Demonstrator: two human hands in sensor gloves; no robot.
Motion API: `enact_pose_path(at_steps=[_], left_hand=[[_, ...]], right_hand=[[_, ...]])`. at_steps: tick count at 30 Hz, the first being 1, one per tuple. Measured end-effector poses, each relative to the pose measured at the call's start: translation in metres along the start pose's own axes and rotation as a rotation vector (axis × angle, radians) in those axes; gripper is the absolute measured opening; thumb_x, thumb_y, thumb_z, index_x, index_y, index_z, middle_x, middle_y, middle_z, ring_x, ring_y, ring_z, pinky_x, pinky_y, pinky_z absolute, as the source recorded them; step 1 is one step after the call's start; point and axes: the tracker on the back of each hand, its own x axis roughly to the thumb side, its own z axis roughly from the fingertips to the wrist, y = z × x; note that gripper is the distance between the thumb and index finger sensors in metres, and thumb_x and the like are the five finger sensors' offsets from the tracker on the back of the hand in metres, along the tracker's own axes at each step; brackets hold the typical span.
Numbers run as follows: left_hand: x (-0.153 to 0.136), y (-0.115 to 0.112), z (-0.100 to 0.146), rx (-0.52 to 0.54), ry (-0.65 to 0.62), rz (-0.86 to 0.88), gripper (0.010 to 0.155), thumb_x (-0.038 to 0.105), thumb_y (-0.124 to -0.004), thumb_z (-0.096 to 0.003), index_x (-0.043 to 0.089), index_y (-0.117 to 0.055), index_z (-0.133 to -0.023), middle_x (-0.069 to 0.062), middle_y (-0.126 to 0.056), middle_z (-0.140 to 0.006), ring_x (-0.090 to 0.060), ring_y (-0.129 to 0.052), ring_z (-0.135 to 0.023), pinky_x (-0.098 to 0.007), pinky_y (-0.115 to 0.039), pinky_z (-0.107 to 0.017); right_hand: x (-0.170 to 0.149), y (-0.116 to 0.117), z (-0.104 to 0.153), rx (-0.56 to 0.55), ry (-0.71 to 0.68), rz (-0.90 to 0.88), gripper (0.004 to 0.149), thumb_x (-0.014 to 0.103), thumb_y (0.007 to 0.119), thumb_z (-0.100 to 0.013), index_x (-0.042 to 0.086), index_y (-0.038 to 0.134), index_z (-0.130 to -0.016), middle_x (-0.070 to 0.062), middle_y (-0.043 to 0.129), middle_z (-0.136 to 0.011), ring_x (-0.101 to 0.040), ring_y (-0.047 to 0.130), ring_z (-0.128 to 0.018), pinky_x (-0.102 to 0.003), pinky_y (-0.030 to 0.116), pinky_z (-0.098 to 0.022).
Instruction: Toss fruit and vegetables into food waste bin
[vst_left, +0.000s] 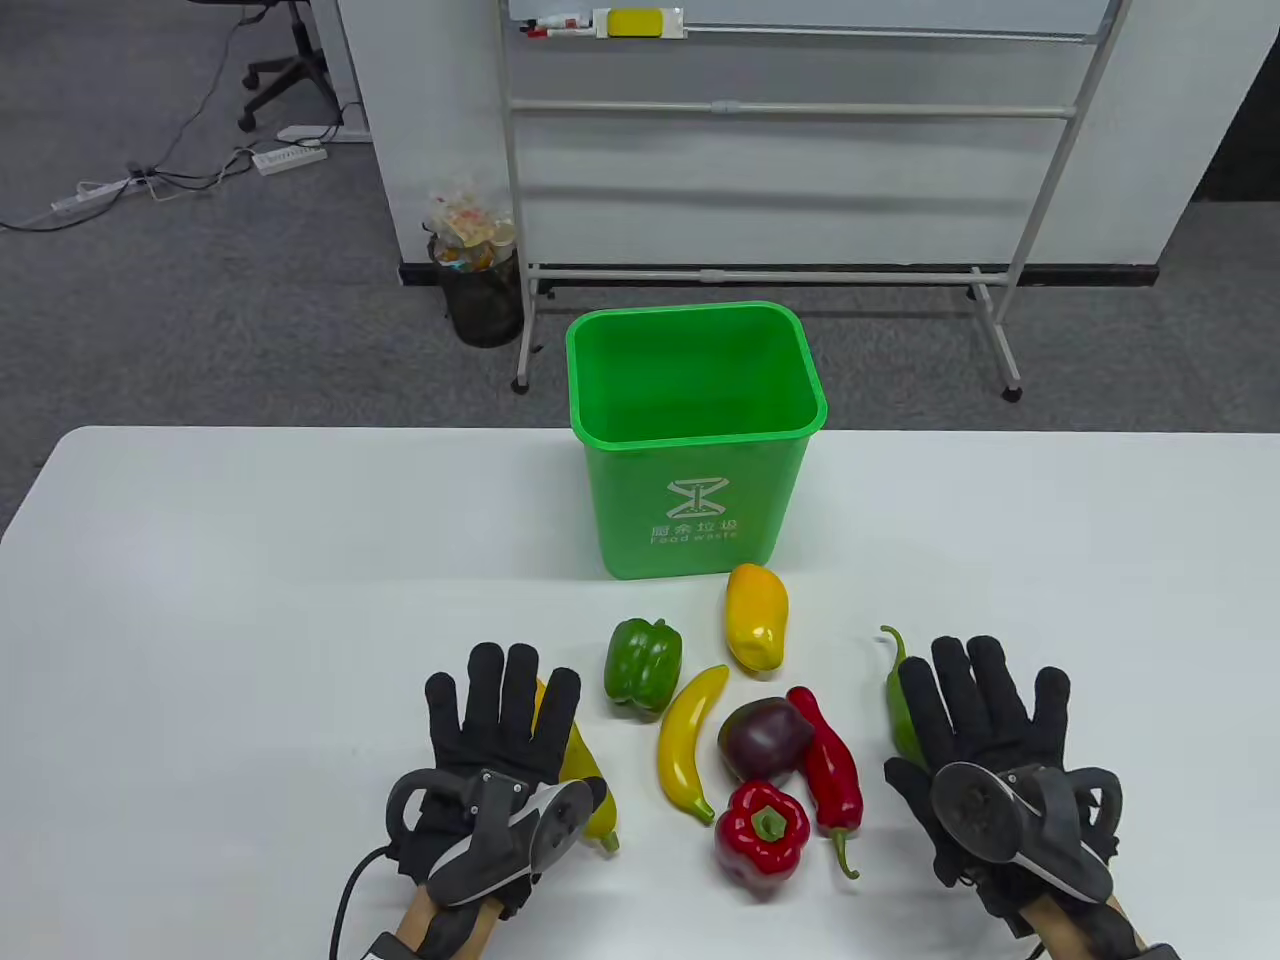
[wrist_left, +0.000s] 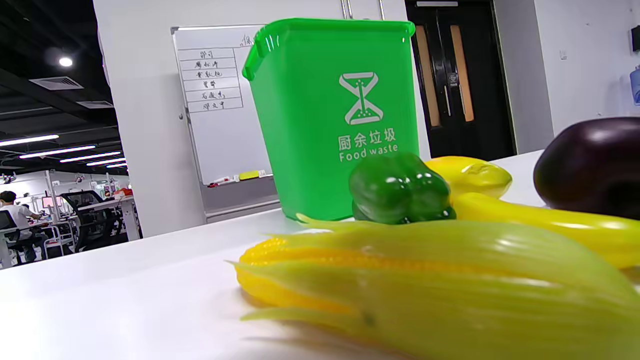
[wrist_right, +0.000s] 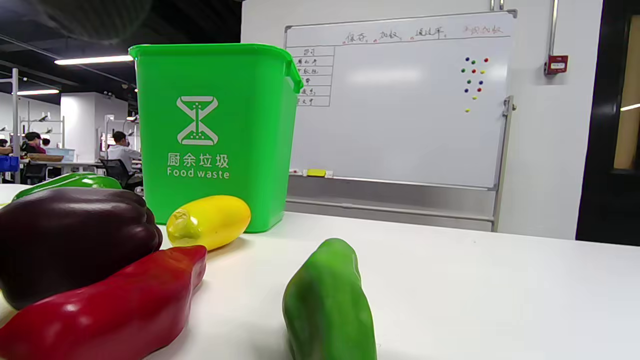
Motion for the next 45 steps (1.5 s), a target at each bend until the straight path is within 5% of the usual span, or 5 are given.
enact_pose_path(at_steps=[17,26,30,37,45], left_hand=[[-0.003,0.0,0.001,-0.003,0.008,0.012,0.093,0.069,-0.051,-0.0342,0.021,-0.024,-0.109,-0.022,-0.003,-0.112,-0.055,-0.008,-0.104,-0.078,-0.016,-0.066],[-0.01,0.002,0.003,0.016,0.008,0.002,0.091,0.067,-0.053,-0.0355,0.018,-0.031,-0.108,-0.023,-0.013,-0.114,-0.055,-0.024,-0.104,-0.075,-0.03,-0.07],[-0.014,0.005,0.003,0.025,0.023,0.022,0.089,0.067,-0.054,-0.036,0.017,-0.036,-0.108,-0.025,-0.022,-0.114,-0.055,-0.034,-0.103,-0.073,-0.037,-0.07],[-0.012,0.006,0.004,0.025,0.007,0.03,0.088,0.066,-0.055,-0.0364,0.017,-0.039,-0.108,-0.025,-0.024,-0.114,-0.055,-0.035,-0.103,-0.073,-0.038,-0.07],[-0.013,0.006,0.005,0.034,0.001,0.038,0.088,0.066,-0.055,-0.0366,0.017,-0.039,-0.108,-0.025,-0.024,-0.114,-0.055,-0.035,-0.103,-0.073,-0.037,-0.07]], right_hand=[[0.002,0.01,-0.001,0.053,-0.001,-0.034,0.085,0.059,0.064,-0.041,0.03,0.023,-0.11,-0.003,0.019,-0.12,-0.035,0.025,-0.118,-0.077,0.02,-0.075],[-0.004,-0.017,-0.025,-0.088,0.202,-0.174,0.069,0.04,0.083,-0.041,0.019,0.061,-0.104,-0.01,0.05,-0.113,-0.039,0.06,-0.105,-0.067,0.049,-0.075],[-0.018,-0.008,-0.07,0.131,0.412,-0.234,0.071,0.04,0.088,-0.039,0.015,0.063,-0.102,-0.012,0.056,-0.108,-0.04,0.069,-0.095,-0.06,0.059,-0.069],[-0.042,0.065,-0.116,0.628,0.727,-0.216,0.091,0.051,0.088,-0.037,0.009,0.044,-0.105,-0.018,0.047,-0.105,-0.04,0.07,-0.087,-0.055,0.065,-0.063],[-0.038,0.107,-0.112,0.722,0.798,-0.186,0.092,0.047,0.089,-0.038,0.005,0.04,-0.104,-0.019,0.056,-0.098,-0.035,0.078,-0.082,-0.053,0.071,-0.059]])
